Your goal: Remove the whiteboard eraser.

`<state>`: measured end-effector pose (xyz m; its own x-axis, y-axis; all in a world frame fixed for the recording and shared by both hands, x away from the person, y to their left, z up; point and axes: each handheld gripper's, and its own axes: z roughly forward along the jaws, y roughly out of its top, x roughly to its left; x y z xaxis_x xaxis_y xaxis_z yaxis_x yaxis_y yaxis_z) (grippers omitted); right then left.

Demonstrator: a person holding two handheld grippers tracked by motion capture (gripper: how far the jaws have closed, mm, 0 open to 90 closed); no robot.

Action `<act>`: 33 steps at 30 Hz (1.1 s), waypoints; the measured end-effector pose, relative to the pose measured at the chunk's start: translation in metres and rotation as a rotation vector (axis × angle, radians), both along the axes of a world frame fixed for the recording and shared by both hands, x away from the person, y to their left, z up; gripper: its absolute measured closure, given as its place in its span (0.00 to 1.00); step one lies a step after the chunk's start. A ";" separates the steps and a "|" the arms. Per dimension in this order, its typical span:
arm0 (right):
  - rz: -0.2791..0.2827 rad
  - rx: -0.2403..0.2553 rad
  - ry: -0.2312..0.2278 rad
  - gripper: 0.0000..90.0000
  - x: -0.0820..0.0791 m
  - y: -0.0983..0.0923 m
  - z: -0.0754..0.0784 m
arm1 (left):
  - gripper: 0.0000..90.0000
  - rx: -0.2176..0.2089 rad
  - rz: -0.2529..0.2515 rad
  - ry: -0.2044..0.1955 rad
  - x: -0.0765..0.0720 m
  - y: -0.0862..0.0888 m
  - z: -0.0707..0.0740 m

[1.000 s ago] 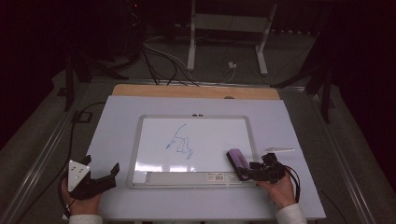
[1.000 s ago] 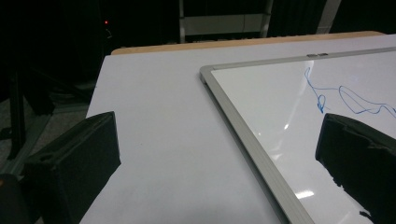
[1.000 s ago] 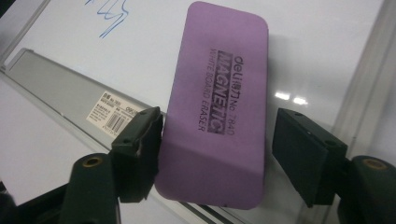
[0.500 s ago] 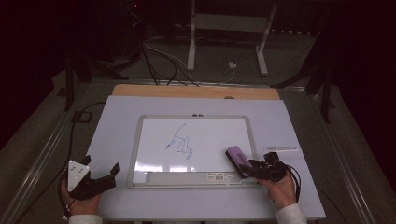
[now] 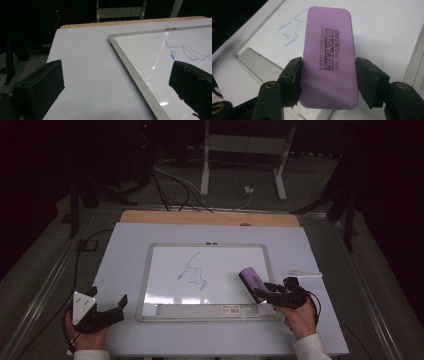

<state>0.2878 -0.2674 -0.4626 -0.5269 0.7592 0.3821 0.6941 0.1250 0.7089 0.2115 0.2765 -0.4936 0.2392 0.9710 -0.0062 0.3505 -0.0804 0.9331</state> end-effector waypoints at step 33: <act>-0.003 -0.012 -0.105 0.46 0.045 0.030 0.036 | 0.01 0.004 -0.004 0.010 0.001 0.000 -0.002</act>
<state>0.3327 -0.2375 -0.4261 -0.5612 0.7651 0.3159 0.6167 0.1319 0.7760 0.2123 0.2766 -0.4953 0.2426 0.9701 -0.0044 0.3597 -0.0857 0.9291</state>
